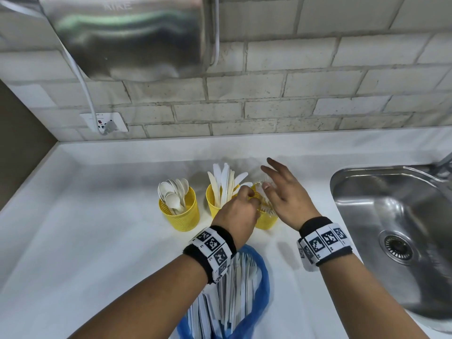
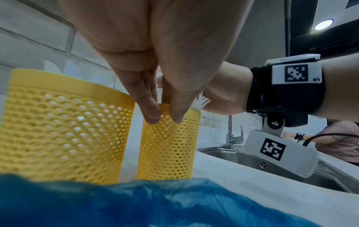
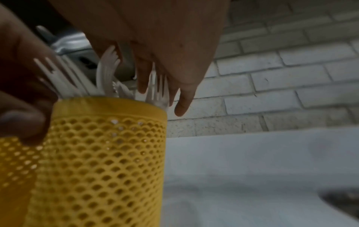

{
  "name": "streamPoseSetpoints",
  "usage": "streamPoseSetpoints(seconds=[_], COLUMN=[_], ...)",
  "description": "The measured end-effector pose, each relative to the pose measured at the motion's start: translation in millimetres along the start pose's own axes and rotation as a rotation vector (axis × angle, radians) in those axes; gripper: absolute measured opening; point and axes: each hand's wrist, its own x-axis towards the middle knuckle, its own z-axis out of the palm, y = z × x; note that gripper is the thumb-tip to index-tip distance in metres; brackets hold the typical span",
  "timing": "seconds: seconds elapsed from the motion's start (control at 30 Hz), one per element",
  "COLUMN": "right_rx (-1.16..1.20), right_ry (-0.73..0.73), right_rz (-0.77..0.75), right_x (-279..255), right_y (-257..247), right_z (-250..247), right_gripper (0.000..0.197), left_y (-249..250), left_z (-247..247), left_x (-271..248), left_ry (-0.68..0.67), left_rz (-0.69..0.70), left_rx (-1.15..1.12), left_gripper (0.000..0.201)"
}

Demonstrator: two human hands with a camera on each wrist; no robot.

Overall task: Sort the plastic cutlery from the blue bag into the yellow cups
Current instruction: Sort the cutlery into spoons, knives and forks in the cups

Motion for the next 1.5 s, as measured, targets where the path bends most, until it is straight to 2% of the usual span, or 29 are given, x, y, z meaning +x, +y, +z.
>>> streamPoseSetpoints(seconds=[0.07, 0.2, 0.3, 0.37, 0.43, 0.5, 0.63, 0.73, 0.93, 1.4, 1.5], right_rx=[-0.146, -0.239, -0.102, 0.032, 0.163, 0.233, 0.23, 0.251, 0.191, 0.134, 0.13], right_ry=[-0.094, -0.147, -0.016, 0.085, 0.108, 0.064, 0.006, 0.037, 0.126, 0.104, 0.072], right_rz=[-0.026, -0.022, -0.001, 0.056, 0.119, 0.148, 0.203, 0.271, 0.326, 0.309, 0.299], right_x=[0.8, 2.6, -0.8, -9.4, -23.2, -38.6, -53.6, -48.6, -38.4, -34.9, -36.5], right_y=[-1.8, -8.6, -16.0, -18.3, -17.5, -16.9, -13.5, -13.1, -10.0, -5.6, -5.0], right_z=[2.3, -0.1, -12.0, -22.6, -27.1, -22.0, 2.9, 17.8, 25.3, 20.4, 16.3], right_gripper=[0.046, 0.056, 0.057, 0.06, 0.069, 0.083, 0.118, 0.129, 0.119, 0.109, 0.112], left_y=[0.8, 1.5, -6.1, -17.2, -30.9, -43.1, -55.1, -55.4, -53.2, -52.2, -51.0], left_z=[-5.0, -15.4, -27.5, -35.1, -40.9, -44.1, -41.8, -39.2, -39.5, -35.4, -38.2], left_x=[-1.6, -6.9, -16.8, -23.0, -27.6, -30.4, -36.7, -41.1, -48.1, -45.1, -50.4], left_ry=[0.02, 0.084, 0.183, 0.189, 0.159, 0.108, 0.024, 0.045, 0.053, 0.084, 0.141], left_rz=[-0.009, -0.006, -0.007, -0.063, -0.119, -0.149, -0.146, -0.131, -0.102, -0.12, -0.104], left_rx=[-0.014, -0.066, -0.079, -0.054, -0.004, 0.051, 0.124, 0.096, 0.071, -0.004, -0.035], left_gripper=[0.022, 0.025, 0.027, 0.03, 0.034, 0.033, 0.023, 0.022, 0.022, 0.021, 0.021])
